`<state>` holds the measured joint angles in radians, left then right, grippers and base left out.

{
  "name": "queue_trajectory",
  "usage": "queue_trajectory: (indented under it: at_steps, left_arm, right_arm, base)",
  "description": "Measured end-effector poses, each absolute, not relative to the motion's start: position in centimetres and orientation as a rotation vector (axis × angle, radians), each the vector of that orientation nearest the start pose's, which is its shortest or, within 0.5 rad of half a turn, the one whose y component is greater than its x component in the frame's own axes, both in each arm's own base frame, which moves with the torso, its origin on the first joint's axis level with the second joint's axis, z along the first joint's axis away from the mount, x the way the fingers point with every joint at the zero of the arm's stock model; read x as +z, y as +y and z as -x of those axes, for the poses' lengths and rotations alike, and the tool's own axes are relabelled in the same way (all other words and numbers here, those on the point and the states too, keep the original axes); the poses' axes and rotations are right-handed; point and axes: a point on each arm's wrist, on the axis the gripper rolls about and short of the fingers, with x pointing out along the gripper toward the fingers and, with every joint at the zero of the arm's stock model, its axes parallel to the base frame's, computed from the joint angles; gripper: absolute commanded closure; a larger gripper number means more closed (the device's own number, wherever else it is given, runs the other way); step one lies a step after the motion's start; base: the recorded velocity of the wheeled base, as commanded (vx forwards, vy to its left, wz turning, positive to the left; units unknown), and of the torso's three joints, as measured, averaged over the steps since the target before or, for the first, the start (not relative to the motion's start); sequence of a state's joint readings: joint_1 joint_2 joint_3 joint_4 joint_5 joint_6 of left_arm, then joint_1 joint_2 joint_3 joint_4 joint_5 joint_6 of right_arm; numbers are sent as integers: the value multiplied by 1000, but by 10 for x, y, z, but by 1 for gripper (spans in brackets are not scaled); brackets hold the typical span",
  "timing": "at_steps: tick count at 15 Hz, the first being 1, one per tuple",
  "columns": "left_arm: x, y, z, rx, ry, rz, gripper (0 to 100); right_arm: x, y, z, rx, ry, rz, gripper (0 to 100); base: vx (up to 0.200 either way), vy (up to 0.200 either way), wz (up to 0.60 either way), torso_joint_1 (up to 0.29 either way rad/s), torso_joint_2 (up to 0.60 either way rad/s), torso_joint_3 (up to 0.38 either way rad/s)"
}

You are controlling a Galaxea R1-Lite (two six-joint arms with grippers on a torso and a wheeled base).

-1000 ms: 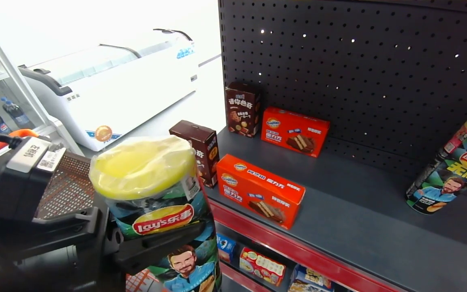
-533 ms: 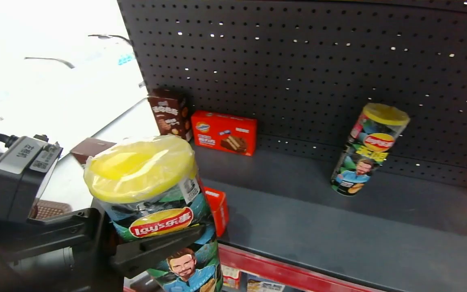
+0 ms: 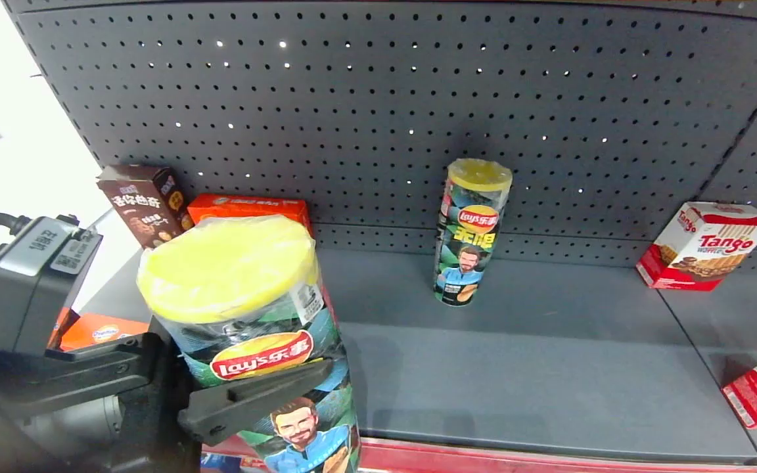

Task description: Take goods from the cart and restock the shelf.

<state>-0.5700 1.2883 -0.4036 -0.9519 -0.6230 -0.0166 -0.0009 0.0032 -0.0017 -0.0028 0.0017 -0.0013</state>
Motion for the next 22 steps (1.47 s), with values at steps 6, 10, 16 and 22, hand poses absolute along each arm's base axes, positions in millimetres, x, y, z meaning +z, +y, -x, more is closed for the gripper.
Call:
queue_trajectory:
  at_steps: [6,10,16,22]
  left_arm:
    - [204,-109,-147,-1191,-48,13,100]
    - [204,-109,-146,-1192,-48,13,100]
    - [204,-108,-147,-1189,-53,13,100]
    - [209,-108,-147,-1188,-77,13,100]
  right_arm:
    - [76,0,23,1,-1,0,0]
    - [76,0,23,1,-1,1,0]
    - [76,0,23,1,-1,0,0]
    - [76,1,23,34,-1,16,0]
  base:
    - [0,0,-100,1,0,0]
    - [0,0,0,0,0,0]
    - [0,0,-100,0,2,1]
    - [0,0,0,0,0,0]
